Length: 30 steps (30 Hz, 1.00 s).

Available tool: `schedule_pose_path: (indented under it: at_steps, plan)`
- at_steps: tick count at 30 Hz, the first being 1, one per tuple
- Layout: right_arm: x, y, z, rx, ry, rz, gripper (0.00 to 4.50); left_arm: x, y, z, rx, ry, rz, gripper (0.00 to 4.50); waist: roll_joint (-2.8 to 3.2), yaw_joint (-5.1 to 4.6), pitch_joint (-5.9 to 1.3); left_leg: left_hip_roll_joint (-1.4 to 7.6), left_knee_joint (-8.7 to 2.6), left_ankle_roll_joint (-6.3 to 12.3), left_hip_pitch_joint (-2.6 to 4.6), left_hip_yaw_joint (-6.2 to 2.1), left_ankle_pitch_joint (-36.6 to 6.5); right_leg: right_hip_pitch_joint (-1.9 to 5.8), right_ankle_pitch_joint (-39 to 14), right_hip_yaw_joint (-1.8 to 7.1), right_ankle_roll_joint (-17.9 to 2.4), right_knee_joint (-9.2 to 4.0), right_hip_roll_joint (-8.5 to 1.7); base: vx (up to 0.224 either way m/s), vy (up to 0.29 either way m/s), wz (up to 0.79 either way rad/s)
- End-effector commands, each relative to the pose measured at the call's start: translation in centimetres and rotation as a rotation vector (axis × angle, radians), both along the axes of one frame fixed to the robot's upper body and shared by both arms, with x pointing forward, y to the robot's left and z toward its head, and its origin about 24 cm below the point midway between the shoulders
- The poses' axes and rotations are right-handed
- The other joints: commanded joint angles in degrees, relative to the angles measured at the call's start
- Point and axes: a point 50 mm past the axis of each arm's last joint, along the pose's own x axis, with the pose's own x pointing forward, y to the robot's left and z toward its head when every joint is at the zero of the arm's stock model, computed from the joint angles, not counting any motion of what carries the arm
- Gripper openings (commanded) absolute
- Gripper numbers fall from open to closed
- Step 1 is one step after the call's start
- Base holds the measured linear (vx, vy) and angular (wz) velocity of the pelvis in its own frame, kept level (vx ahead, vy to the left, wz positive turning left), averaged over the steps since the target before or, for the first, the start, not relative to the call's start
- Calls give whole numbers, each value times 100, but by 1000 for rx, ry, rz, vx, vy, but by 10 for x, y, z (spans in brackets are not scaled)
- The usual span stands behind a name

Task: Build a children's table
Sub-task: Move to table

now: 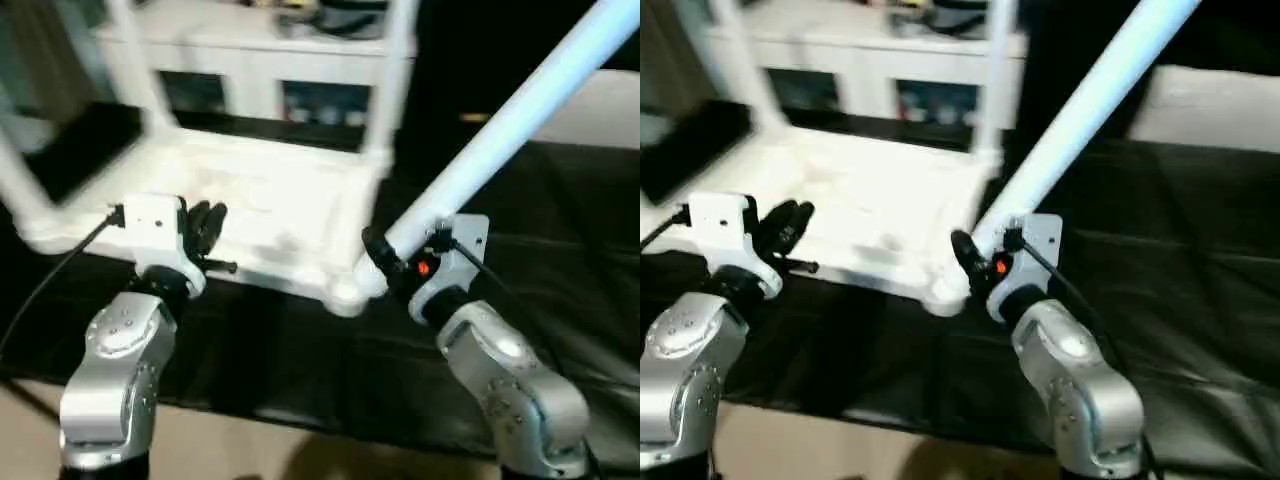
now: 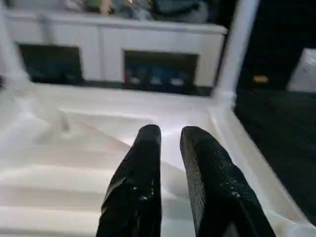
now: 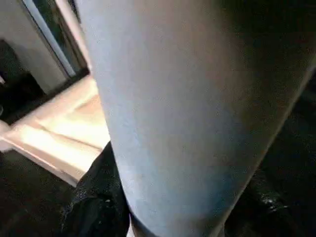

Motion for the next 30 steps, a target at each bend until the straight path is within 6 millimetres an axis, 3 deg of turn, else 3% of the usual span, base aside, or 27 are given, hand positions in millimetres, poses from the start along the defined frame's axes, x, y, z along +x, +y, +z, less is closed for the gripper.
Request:
schedule_pose_path:
  at_steps: [1,2,3,4,6,9,10,11,12,13,14,15,16,17,18,19,20,21,22,23,24,25,26,27,28,29,30]
  plan:
    - [-1,-4,2,0,-18,-4,193,-4,-6,-1,3,10,-30,87,-55,1,-335,-391,-70,1229,-199,-19,424,414,1153,388,-1170,-519,-637,-85,-150,-7]
    - [-2,-3,2,-6,-27,15,193,-7,-6,-3,15,18,-41,87,-64,175,-308,-316,-37,878,-166,-98,101,370,775,511,-1022,-650,-856,-97,-141,-10]
    - [-4,-2,1,-27,-39,45,193,-13,-5,-7,19,27,-54,87,-238,144,-272,-306,-205,447,-220,-153,82,473,133,486,-342,-568,-668,-97,-141,-10]
    - [-6,0,1,-56,-46,77,193,-19,-4,-9,9,32,-58,87,-138,124,-213,-313,-350,117,-236,-184,115,456,-432,390,203,-594,-473,-64,-143,-18]
    - [-7,1,0,-73,-46,91,193,-21,-3,-9,0,30,-50,87,-76,76,-146,-310,-393,-114,-120,-193,-280,351,-1655,367,684,-758,-326,-66,-113,-6]
    - [-8,1,-2,-132,-53,127,193,-29,-1,-11,3,41,-35,87,-86,9,-39,-309,-414,-369,82,-186,-1187,224,-3673,249,937,-938,-192,-84,-47,-1]
    - [-9,1,-3,-138,-51,136,193,-31,-1,-12,5,46,-25,87,-71,-71,8,-322,-395,-385,270,-203,-1899,138,-4293,119,915,-1035,-119,-75,16,-2]
    - [-9,1,-3,-137,-49,145,193,-34,0,-13,-3,51,-13,87,-61,-106,22,-319,-399,-369,375,-223,-2198,133,-4346,74,847,-1078,-98,-104,55,-2]
    - [-9,1,-4,-134,-49,148,193,-37,1,-13,-1,54,-9,87,-8,-231,91,-239,-470,-261,626,-320,-3051,126,-4208,-219,643,-1204,33,-104,55,-2]
    - [-9,1,-4,-134,-49,149,193,-37,1,-13,0,55,-8,87,114,-332,130,75,-786,-48,682,-515,-4126,385,-3240,-395,364,-942,83,-60,60,-8]
    - [-9,1,-4,-134,-51,153,193,-40,2,-13,6,60,-3,87,241,-200,184,429,-1299,6,403,-602,-4863,704,-2403,-292,113,-57,39,0,0,0]
    - [-8,1,-5,-138,-52,160,193,-43,3,-13,4,65,2,87,220,-90,119,449,-1466,16,310,-524,-5269,884,-1129,-225,-104,411,-8,0,0,0]
    - [-8,1,-5,-138,-52,162,193,-44,3,-13,7,66,5,87,107,-38,218,492,-1479,91,402,-382,-5330,864,-1650,86,-86,583,-103,0,0,0]
    - [-8,1,-6,-139,-52,163,193,-44,3,-13,9,67,7,87,-20,-39,198,334,-1240,1,502,-286,-5098,855,-2426,258,-45,317,-168,93,-31,-18]
    - [-8,1,-6,-139,-53,165,193,-44,3,-13,11,66,7,87,-259,-67,363,-351,181,-148,927,-29,-3389,161,-6133,279,91,-1241,-539,93,-31,-18]
    - [-8,2,-6,-139,-53,167,193,-45,3,-13,13,67,6,87,-378,51,198,-346,528,258,342,-223,-1252,793,-6509,812,-95,-1231,-951,144,7,-23]
    - [-8,2,-6,-140,-53,168,193,-45,3,-13,14,67,5,87,-284,155,187,-303,436,291,120,-309,-830,985,-6158,865,-187,-1192,-1020,117,35,3]
    - [-8,3,-7,-145,-55,172,193,-45,3,-13,26,66,2,87,-329,194,155,-264,165,327,198,-318,-789,986,-5156,868,-442,-1086,-757,117,35,3]
    - [-8,3,-7,-147,-56,173,193,-45,3,-13,29,66,1,87,-132,171,64,-231,-232,283,307,-290,-546,1091,-3753,555,-782,-975,-513,91,45,15]
    - [-8,3,-7,-147,-57,174,193,-45,3,-12,32,66,0,87,-78,101,56,-238,-439,314,244,-336,-567,1113,-3111,392,-813,-878,-293,119,52,6]
    - [-7,3,-7,-145,-61,169,193,-45,2,-12,35,67,-4,87,58,-52,0,-114,-680,390,517,-529,-889,954,-2061,185,-736,-638,0,119,52,6]
    - [-7,3,-7,-145,-61,169,193,-45,2,-12,35,67,-4,87,97,-285,-109,191,-818,891,1067,-932,-1248,578,-1164,101,-758,-252,40,185,25,10]
    - [-7,3,-7,-146,-64,167,193,-45,2,-11,38,68,-7,87,123,-359,-163,315,-836,1279,1259,-1111,-1207,396,-875,91,-638,-63,8,215,-3,7]
    - [-7,2,-7,-153,-73,170,193,-46,1,-11,44,73,-15,87,141,-436,-143,474,-817,2043,1364,-1277,-985,112,-633,117,-176,227,-97,215,-3,7]
    - [-7,2,-7,-154,-75,171,193,-46,1,-12,44,74,-15,87,85,-506,-160,487,-781,2404,1347,-1295,-657,11,-486,139,28,306,-151,166,-24,8]
    - [-7,2,-7,-155,-78,176,193,-46,0,-12,47,76,-18,87,-10,-514,-112,370,-706,2625,1215,-1086,-265,-108,-139,226,72,248,-261,152,-58,10]
    - [-7,2,-6,-155,-81,181,193,-46,-1,-12,50,78,-21,87,-250,-484,-97,-309,-451,2181,715,-539,-305,369,448,454,-249,-363,-383,152,-58,10]
